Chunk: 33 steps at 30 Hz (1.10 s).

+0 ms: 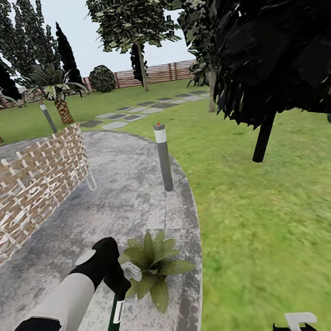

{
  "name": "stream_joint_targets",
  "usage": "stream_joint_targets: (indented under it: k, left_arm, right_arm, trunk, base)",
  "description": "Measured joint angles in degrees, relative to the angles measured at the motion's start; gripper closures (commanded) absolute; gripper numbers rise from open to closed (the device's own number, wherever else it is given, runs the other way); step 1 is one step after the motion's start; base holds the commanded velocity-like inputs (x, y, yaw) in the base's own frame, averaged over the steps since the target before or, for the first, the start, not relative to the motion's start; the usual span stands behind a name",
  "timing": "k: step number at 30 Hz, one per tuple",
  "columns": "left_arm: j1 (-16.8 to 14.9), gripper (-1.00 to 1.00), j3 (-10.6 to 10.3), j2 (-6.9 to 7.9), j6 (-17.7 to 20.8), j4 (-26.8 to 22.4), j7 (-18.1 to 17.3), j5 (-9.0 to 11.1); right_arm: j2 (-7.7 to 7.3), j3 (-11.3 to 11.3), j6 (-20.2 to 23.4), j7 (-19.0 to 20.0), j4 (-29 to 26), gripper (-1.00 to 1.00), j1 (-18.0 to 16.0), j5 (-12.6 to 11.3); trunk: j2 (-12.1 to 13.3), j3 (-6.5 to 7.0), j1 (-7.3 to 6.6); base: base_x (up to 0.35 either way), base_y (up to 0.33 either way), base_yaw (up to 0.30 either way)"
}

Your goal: Pick up the pesticide atomizer in the garden and spray insectifuge to fully cover both potted plants in the garden.

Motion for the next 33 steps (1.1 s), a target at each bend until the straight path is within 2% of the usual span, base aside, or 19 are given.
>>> stream_joint_targets:
  k: [10,17,22,33]
  left_arm:
    - [0.19,1.00,0.07,0.58,-0.04,0.07,0.41,-0.08]
    - [0.76,1.00,0.14,2.95,-0.07,0.13,0.61,-0.13]
    - [0.86,1.00,0.18,3.07,-0.03,0.12,1.54,-0.02]
    - [0.96,1.00,0.06,2.72,-0.08,0.11,1.66,0.01]
  right_arm:
    - [0.11,0.07,0.01,0.00,0.00,-1.00,-0.02,0.00]
    - [0.17,0.08,0.02,0.02,-0.01,-1.00,0.00,0.00]
    - [0.18,0.04,0.05,0.02,-0.01,-1.00,0.01,0.00]
    - [0.18,0.07,0.04,0.02,-0.01,-1.00,0.00,-0.01]
  trunk:
    - [0.00,0.00,0.01]
    - [0.00,0.00,-0.01]
    - [0.00,0.00,-0.04]
    - [0.00,0.00,-0.01]
  base:
    - [-0.176,-0.245,0.269]
    - [-0.107,-0.155,0.278]
    - [0.219,-0.008,0.278]
    - [0.016,0.000,0.273]
